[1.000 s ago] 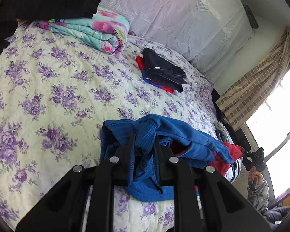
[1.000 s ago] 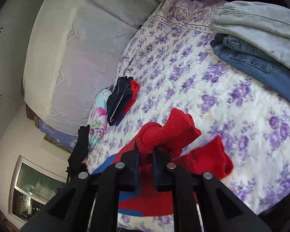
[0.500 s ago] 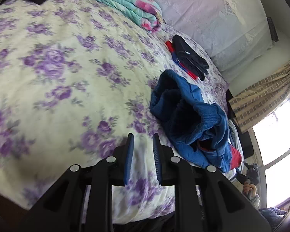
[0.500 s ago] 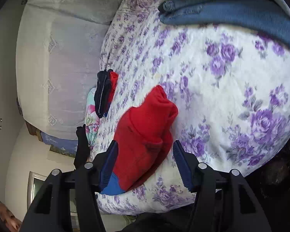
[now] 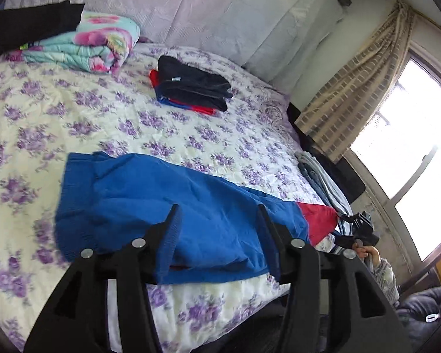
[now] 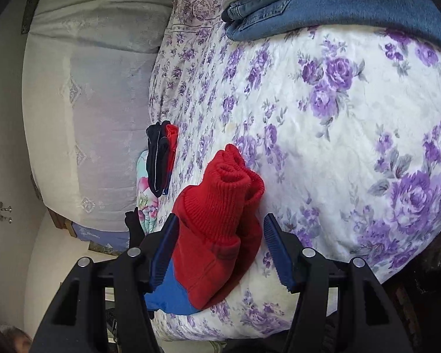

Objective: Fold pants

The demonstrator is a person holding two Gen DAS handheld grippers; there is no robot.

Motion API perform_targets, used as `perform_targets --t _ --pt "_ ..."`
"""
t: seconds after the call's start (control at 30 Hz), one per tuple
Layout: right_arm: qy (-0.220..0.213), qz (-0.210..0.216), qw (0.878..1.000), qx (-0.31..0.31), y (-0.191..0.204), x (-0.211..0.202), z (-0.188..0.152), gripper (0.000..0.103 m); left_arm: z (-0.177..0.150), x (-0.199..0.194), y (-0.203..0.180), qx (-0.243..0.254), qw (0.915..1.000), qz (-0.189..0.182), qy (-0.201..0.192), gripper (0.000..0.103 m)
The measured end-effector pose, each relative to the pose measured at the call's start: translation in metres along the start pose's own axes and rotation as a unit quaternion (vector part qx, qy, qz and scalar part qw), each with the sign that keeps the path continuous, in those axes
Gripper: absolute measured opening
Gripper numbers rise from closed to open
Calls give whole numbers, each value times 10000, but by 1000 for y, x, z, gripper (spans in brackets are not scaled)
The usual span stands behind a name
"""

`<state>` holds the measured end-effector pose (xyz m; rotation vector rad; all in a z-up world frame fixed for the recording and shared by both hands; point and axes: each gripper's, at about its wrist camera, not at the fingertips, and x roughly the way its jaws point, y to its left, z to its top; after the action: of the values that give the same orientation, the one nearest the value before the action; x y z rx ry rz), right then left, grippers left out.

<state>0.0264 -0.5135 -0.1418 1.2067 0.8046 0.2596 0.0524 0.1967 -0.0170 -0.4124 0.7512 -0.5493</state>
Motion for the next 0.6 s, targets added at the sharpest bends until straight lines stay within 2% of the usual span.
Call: perform_targets --t 0.07,0.13,0.23,0.3,0.4,0.43,0.5,0.57,0.6 --pt "16 31 10000 1 -1 2 -1 61 1 19 4 -185 9996 -113 159 51" --pt "5 4 10000 -85 1 2 -2 61 -5 34 11 -319 9988 -74 365 51" --pt "-38 -109 9997 -208 7 -4 -4 61 -37 42 33 -760 9929 -183 894 51" --pt "-244 -263 9987 -353 15 -17 -1 61 -61 33 49 -1124 9879 -332 1018 51" --pt "-463 -319 9971 -521 32 -30 6 62 -81 13 64 -1479 9856 -265 779 51" --pt "-470 -294 9966 -614 40 -30 7 65 -82 4 66 -1540 9862 -206 576 53" --pt "-473 -272 9949 -851 59 -25 6 70 -79 -3 69 -1549 9873 -220 273 64" --pt "-415 -211 9926 -1124 79 -11 0 75 -74 -4 75 -1677 9858 -72 115 67" --pt "-300 -144 9913 -1273 88 -2 -3 75 -71 -1 82 -1810 9834 -125 53 67"
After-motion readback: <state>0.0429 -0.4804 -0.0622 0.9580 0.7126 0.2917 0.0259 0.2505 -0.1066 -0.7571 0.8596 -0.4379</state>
